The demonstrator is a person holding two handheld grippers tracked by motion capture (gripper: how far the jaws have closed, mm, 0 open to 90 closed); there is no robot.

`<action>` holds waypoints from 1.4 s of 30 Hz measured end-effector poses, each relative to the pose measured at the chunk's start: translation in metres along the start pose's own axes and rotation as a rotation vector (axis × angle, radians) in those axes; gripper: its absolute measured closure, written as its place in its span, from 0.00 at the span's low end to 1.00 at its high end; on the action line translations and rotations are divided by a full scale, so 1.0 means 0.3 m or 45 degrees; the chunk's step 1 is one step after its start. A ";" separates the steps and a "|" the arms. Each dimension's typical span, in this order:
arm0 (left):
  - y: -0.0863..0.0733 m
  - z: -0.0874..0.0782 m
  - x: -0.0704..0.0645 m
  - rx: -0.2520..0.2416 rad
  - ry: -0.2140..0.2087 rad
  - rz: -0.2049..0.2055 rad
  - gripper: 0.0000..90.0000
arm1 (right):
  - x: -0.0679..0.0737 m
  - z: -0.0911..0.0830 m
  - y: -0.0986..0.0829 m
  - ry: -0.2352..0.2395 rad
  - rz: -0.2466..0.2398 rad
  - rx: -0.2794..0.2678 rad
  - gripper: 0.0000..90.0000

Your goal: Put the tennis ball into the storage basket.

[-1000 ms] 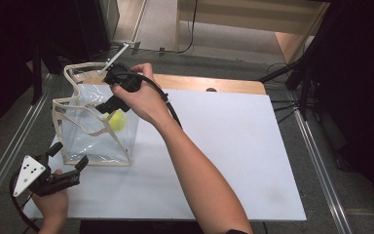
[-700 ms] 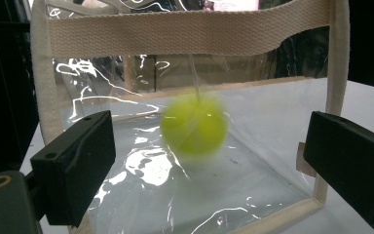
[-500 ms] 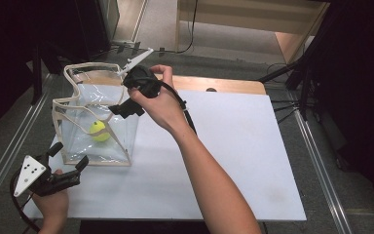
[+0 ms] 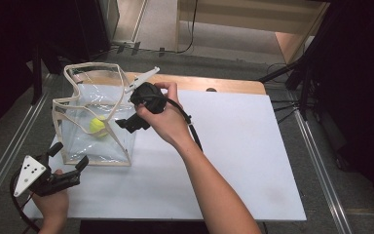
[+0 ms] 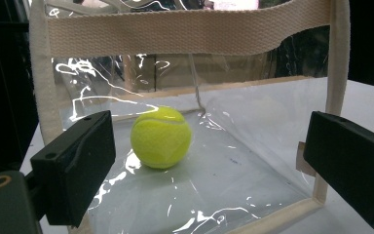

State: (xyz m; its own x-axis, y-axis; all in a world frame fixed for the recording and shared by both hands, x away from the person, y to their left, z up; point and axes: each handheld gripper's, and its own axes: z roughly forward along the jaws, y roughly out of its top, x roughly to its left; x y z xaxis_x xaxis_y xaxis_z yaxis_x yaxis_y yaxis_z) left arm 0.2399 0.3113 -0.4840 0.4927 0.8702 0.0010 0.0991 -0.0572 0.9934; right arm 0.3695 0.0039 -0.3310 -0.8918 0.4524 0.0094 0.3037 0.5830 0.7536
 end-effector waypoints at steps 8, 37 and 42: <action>0.000 0.000 0.000 0.005 -0.002 0.008 0.06 | 0.018 0.058 -0.092 0.027 0.019 0.011 0.00; 0.000 0.000 -0.003 0.007 -0.002 0.012 0.06 | 0.042 0.111 -0.359 0.004 0.101 -0.039 0.00; 0.000 0.000 -0.005 0.011 0.003 0.014 0.06 | 0.040 0.109 -0.403 -0.006 0.121 -0.042 0.00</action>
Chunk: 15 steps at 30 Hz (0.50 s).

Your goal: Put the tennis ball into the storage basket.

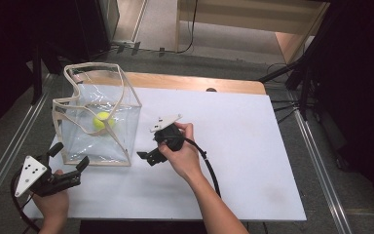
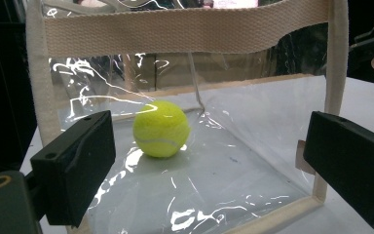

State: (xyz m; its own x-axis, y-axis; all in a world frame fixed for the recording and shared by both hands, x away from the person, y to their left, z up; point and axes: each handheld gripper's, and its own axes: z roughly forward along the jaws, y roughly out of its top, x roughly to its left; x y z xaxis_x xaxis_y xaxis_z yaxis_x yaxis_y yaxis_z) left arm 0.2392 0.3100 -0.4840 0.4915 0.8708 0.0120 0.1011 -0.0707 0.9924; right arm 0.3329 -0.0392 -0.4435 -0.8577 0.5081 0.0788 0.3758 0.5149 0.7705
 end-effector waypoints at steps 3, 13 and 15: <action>0.000 -0.001 0.000 -0.001 -0.003 0.002 0.06 | -0.001 -0.005 -0.019 -0.004 0.010 -0.008 0.00; 0.000 0.000 -0.001 0.006 0.001 0.009 0.06 | -0.016 -0.037 -0.110 -0.038 0.057 -0.025 0.00; 0.000 0.000 -0.001 0.006 0.001 0.009 0.06 | -0.018 -0.045 -0.125 -0.049 0.060 -0.028 0.00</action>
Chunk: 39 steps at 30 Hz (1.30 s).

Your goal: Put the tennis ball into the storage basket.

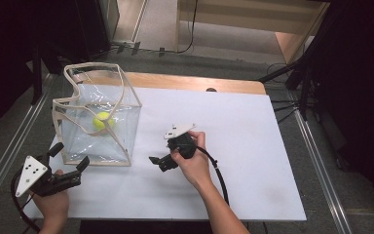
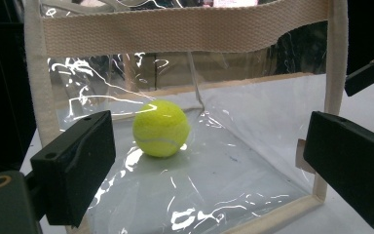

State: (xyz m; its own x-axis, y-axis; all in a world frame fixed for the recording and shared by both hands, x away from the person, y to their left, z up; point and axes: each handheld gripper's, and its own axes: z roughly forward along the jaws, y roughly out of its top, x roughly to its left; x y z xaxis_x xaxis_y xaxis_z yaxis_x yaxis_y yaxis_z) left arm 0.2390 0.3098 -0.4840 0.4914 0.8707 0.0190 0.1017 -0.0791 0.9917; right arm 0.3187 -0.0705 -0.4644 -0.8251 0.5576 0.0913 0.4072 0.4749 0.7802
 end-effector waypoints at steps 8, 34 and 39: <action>0.000 0.000 0.000 0.000 0.000 0.001 0.06 | -0.014 -0.030 -0.057 -0.031 0.024 -0.017 0.00; -0.001 0.000 -0.003 0.003 -0.001 0.010 0.06 | -0.085 -0.211 -0.257 -0.165 0.135 -0.079 0.00; 0.000 0.000 -0.004 0.006 -0.001 0.013 0.06 | -0.105 -0.265 -0.300 -0.209 0.172 -0.090 0.00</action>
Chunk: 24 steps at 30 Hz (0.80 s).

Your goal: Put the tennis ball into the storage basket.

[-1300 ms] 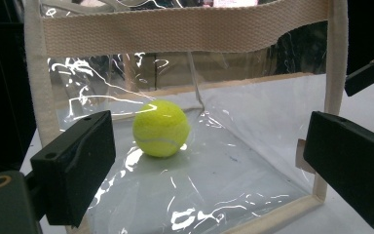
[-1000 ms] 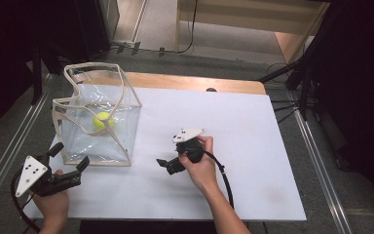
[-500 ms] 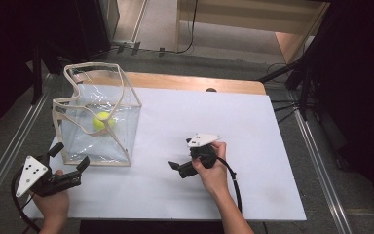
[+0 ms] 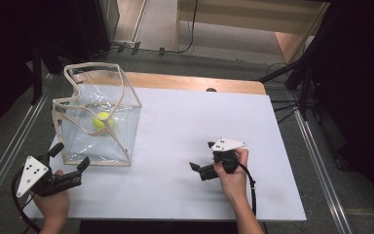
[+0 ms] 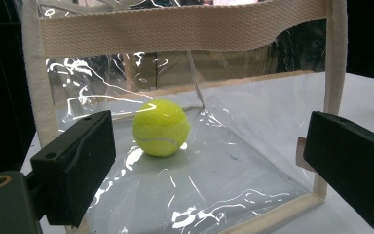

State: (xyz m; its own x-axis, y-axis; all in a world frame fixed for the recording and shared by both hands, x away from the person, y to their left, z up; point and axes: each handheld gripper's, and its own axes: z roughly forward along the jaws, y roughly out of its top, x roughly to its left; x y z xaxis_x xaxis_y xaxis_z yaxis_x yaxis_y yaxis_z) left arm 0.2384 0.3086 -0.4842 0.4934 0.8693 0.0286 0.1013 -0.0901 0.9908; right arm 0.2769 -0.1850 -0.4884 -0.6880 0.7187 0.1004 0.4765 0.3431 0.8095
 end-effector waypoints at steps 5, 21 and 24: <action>0.000 0.001 -0.001 0.000 0.001 0.002 0.06 | -0.030 -0.051 -0.035 -0.042 0.029 -0.007 0.00; -0.001 0.001 -0.002 0.001 0.002 0.004 0.06 | -0.127 -0.186 -0.138 -0.165 0.115 -0.035 0.00; -0.001 0.001 -0.002 0.000 0.001 0.004 0.06 | -0.139 -0.197 -0.150 -0.175 0.121 -0.045 0.00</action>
State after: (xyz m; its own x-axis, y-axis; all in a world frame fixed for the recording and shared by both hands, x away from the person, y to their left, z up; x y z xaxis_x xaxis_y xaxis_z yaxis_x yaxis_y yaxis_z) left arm 0.2384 0.3080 -0.4844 0.4932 0.8694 0.0320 0.0997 -0.0930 0.9907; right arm 0.2519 -0.2663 -0.4948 -0.5582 0.8238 0.0989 0.5147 0.2504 0.8200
